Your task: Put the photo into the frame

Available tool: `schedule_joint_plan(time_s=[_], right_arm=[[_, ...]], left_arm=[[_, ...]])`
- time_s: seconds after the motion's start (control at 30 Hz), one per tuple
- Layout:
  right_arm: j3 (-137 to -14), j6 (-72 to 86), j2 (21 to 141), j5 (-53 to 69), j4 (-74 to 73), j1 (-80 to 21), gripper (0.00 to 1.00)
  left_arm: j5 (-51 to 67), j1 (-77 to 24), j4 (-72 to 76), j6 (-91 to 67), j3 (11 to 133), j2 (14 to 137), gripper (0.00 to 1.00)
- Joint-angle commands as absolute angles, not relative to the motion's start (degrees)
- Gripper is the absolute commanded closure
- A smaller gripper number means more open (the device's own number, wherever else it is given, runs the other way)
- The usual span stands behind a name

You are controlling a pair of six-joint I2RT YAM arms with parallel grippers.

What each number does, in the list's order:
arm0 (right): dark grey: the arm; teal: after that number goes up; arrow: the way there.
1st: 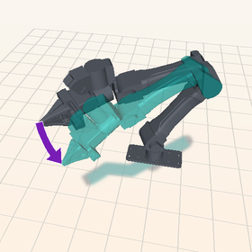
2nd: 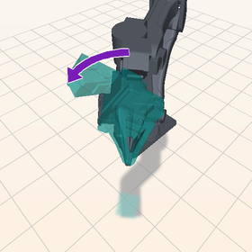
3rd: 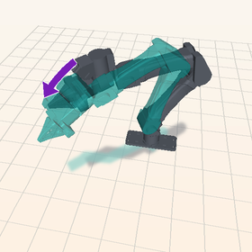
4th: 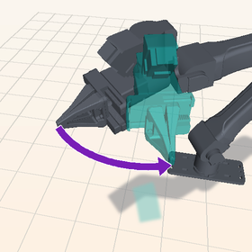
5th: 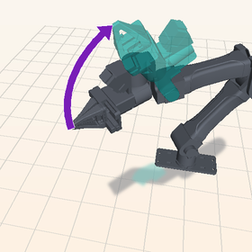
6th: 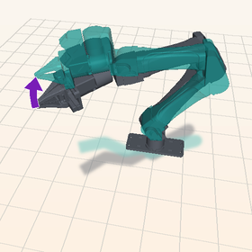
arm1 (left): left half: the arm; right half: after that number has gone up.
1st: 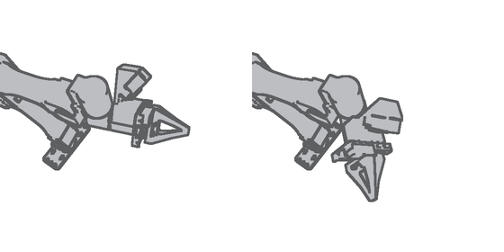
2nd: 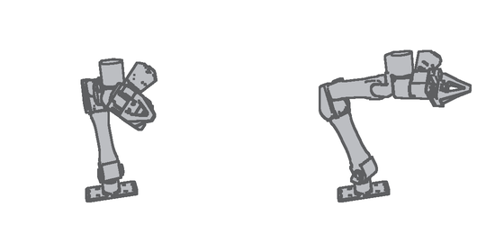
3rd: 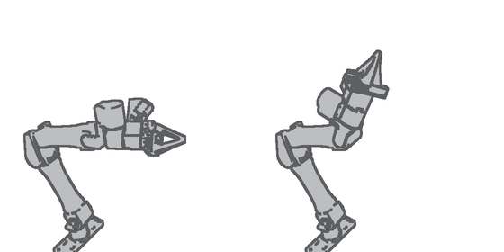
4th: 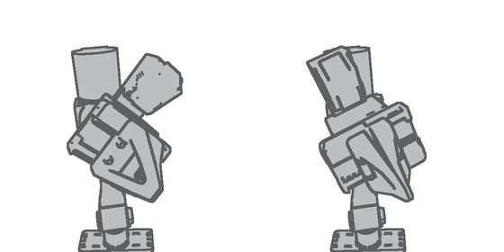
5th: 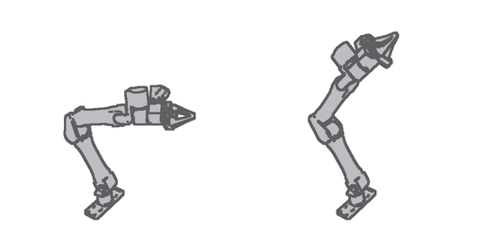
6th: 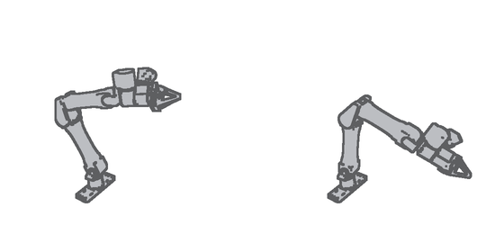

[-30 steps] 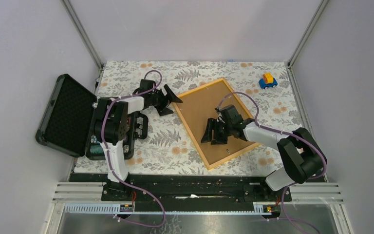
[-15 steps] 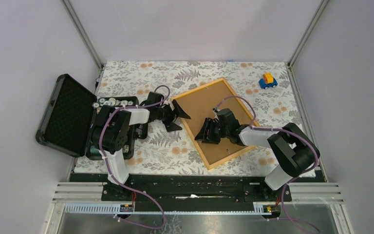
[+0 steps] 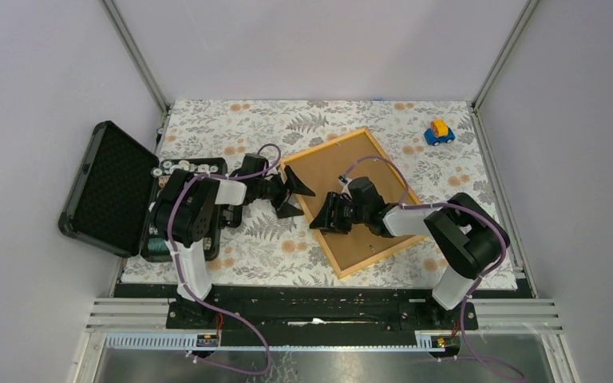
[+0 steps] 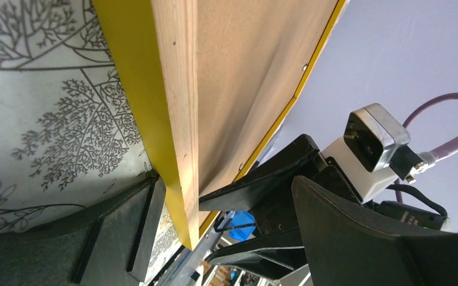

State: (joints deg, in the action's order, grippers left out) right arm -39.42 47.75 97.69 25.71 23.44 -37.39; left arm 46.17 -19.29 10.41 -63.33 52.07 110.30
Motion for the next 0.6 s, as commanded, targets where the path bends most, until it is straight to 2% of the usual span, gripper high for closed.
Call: schedule_joint_plan(time_s=[0.0, 0.23, 0.33, 0.43, 0.5, 0.57], right_arm=[[-35.2, 49.0, 100.2, 29.8, 22.7, -39.8, 0.44], [-34.1, 51.2, 100.3, 32.4, 23.4, -39.8, 0.45], [-36.6, 49.5, 98.4, 30.6, 20.3, -39.7, 0.45], [-43.2, 44.2, 97.2, 27.7, 11.3, -39.7, 0.44], [-47.1, 41.5, 95.6, 24.3, 6.5, -39.7, 0.41], [-48.6, 40.1, 92.4, 19.6, 3.6, -39.6, 0.34]], left_arm=[[44.0, -19.7, 8.3, -60.1, 53.4, 115.5, 0.13], [44.5, -19.6, 5.0, -56.8, 57.6, 117.1, 0.13], [42.6, -19.6, 1.9, -53.9, 59.5, 116.3, 0.08], [40.3, -19.7, 0.2, -51.4, 59.9, 113.6, 0.03], [38.5, -19.8, -2.7, -49.2, 60.6, 111.8, 0.01], [36.7, -19.9, -5.3, -47.3, 61.6, 110.8, 0.01]])
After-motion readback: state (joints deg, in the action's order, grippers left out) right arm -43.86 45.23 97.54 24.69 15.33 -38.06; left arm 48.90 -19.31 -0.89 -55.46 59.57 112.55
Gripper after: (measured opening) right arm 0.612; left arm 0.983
